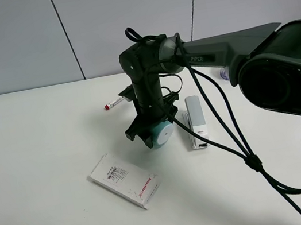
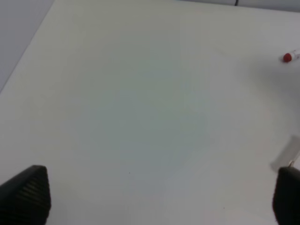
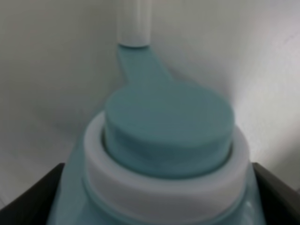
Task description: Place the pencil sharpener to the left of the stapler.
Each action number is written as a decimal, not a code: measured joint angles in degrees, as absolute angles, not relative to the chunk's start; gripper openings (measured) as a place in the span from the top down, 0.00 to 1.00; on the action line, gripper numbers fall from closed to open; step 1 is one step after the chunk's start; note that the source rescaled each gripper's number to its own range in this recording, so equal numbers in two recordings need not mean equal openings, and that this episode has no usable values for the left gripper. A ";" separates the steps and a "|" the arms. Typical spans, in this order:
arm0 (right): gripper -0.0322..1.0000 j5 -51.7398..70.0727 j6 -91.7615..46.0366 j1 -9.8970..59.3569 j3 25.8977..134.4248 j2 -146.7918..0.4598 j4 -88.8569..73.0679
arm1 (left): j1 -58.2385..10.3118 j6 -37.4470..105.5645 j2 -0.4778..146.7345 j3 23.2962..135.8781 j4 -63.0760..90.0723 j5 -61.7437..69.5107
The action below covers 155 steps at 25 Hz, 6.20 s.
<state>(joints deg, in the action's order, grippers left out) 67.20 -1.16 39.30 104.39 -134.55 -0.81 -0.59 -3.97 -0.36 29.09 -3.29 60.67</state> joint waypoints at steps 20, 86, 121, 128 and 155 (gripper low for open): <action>0.97 65.13 -1.16 39.30 104.39 -134.55 -0.81 | -0.59 -3.97 -0.36 29.09 -3.29 60.67; 0.33 69.60 -1.16 39.30 104.41 -129.18 -0.75 | -0.59 -3.97 -0.36 29.09 -3.29 60.67; 0.33 69.91 1.39 39.30 95.34 -77.24 -1.25 | -0.59 -3.97 -0.36 29.09 -3.29 60.67; 0.33 70.09 1.39 39.30 74.37 -60.82 -1.18 | -0.59 -3.97 -0.36 29.09 -3.29 60.67; 0.33 62.72 1.39 10.72 33.52 -9.45 2.83 | -0.59 -3.97 -0.36 29.09 -3.29 60.67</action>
